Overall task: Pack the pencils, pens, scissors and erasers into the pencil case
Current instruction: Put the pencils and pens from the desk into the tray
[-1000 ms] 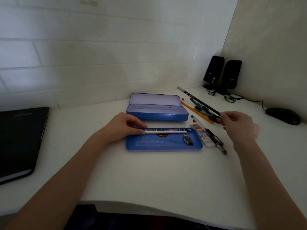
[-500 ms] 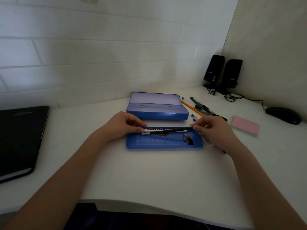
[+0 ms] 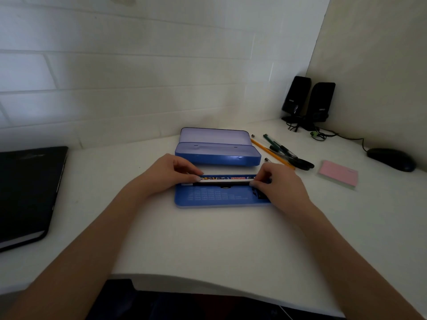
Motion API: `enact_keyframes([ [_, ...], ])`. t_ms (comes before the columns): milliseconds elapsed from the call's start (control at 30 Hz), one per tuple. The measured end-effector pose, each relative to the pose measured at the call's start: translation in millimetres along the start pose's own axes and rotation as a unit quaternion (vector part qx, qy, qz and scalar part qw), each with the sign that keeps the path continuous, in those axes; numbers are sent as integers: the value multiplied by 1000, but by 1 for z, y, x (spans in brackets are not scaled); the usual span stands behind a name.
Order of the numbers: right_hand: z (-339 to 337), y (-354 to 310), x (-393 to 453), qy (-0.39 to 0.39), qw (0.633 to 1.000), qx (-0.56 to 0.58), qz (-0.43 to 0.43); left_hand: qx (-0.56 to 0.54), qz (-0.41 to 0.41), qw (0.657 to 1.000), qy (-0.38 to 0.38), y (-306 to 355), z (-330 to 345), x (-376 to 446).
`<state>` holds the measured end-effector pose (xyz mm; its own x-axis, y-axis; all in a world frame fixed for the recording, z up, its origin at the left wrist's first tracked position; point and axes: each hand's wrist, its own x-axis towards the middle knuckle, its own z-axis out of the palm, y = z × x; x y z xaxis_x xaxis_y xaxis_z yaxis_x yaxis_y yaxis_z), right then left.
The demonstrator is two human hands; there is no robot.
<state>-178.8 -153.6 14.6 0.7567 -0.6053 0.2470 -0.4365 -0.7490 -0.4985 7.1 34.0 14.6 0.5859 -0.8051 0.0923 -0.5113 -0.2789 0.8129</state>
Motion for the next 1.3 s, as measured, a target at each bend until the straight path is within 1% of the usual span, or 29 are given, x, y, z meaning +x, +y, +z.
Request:
enact_keyframes([
  [100,4,-4,1,13,1000,-17,1,3,-1,1000,-3,2,0,-1],
  [200,8,-6,2,16,1000,-24,8,13,-4,1000,-21,4,0,-2],
  [333,11,-6,1,11,1000,0,-1,36,4,999,-19,5,-1,-3],
  [533,11,-3,3,12,999,31,-18,35,0,999,-20,6,0,-3],
  [600,6,1,6,55,997,57,-9,34,-1,999,-20,5,-1,-2],
  [667,-2,9,11,122,989,77,21,34,0,999,-19,5,-2,-2],
  [733,-9,22,20,164,983,53,56,35,1,999,-21,4,-2,-2],
  [800,-15,37,30,147,986,-4,78,37,-1,999,-24,4,-1,-2],
  [900,-21,49,45,98,989,-97,62,37,-4,999,-28,5,-2,0],
  [1000,-19,51,48,80,983,-153,58,32,-6,999,-31,5,-3,1],
  [1033,-17,52,47,81,983,-154,63,29,-5,999,-31,5,-3,1],
  [1133,-14,60,45,86,987,-102,92,23,-5,999,-31,2,-3,3],
  [1300,-18,64,45,76,986,-70,131,24,-2,999,-30,2,-3,4],
])
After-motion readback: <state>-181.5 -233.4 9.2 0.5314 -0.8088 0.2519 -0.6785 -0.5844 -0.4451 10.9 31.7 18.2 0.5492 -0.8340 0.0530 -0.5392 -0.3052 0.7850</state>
